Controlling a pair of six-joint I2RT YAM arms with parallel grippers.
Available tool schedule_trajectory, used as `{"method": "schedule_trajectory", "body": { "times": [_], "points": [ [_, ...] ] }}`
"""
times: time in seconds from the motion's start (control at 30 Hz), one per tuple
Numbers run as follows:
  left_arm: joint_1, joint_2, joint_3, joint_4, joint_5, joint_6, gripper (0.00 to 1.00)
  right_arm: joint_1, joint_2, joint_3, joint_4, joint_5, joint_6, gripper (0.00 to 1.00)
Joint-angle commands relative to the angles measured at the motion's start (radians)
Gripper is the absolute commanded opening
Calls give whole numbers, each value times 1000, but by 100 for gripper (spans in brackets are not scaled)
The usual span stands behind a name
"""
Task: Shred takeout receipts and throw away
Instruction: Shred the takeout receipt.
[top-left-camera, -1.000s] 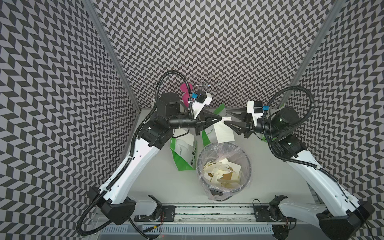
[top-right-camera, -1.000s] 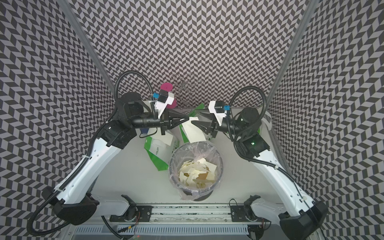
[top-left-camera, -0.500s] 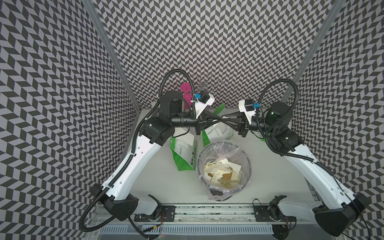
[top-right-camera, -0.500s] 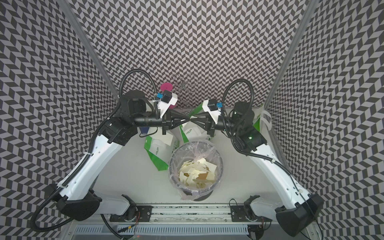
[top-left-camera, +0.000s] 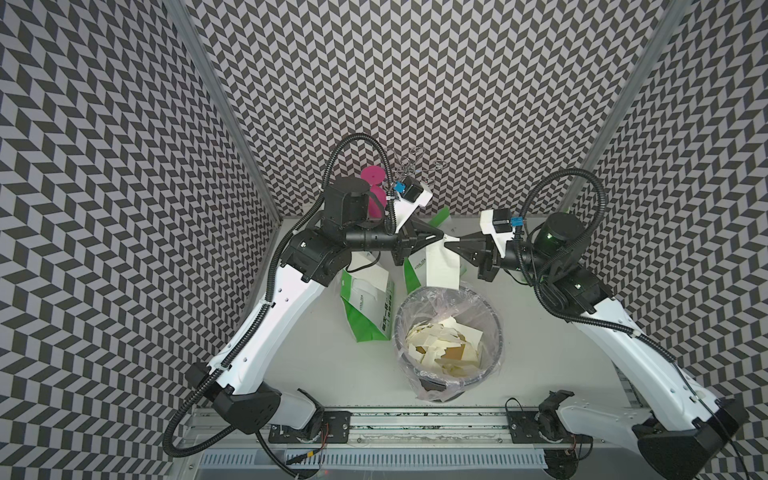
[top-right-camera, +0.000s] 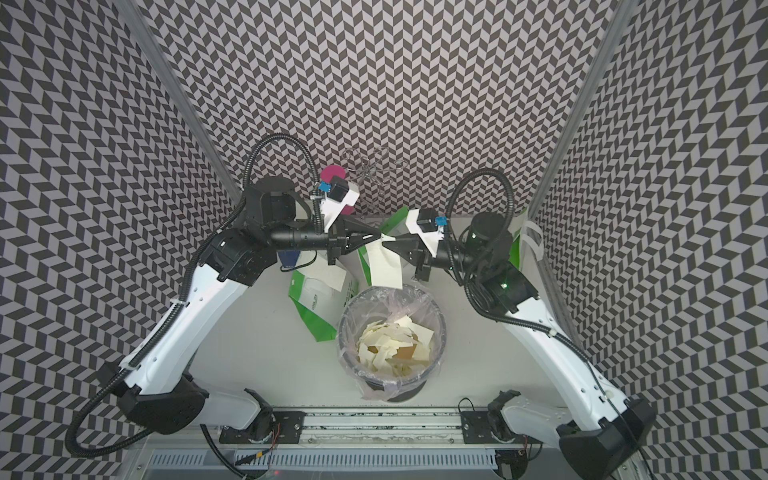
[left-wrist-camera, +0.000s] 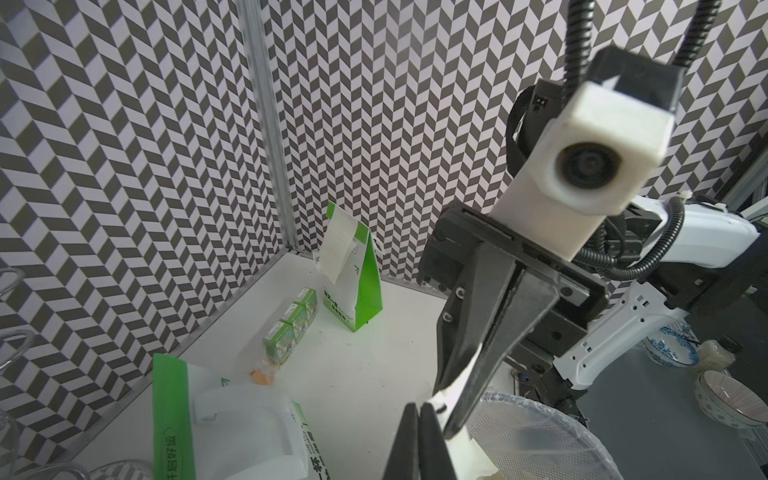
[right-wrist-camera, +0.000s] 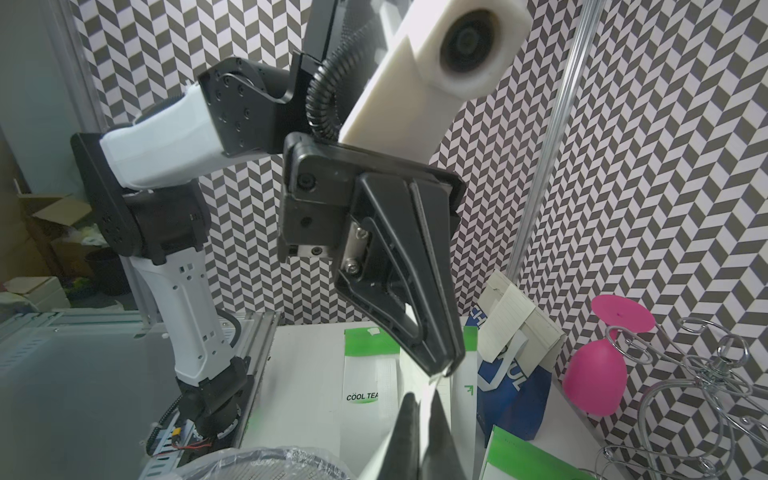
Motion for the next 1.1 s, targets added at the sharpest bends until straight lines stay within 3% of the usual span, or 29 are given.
{"method": "schedule_trajectory", "body": {
  "times": [0.0,0.67,0.77,1.0,1.07],
  "points": [
    [2,18,21,-47,-59,-10,0,21,-68,-31,130,42,-64,0],
    [-7,7,-29,-68,-2,-44,0,87,-201,-166,281,157,-233,0],
    [-6,4,-30,-86,-78,-36,0,86,-206,-166,289,145,-204,0],
    [-2,-6,-47,-138,-390,-19,0,87,-290,-163,280,73,-85,0],
    [7,-10,-50,-140,-421,-10,0,87,-323,-156,255,55,-49,0]
  ]
}}
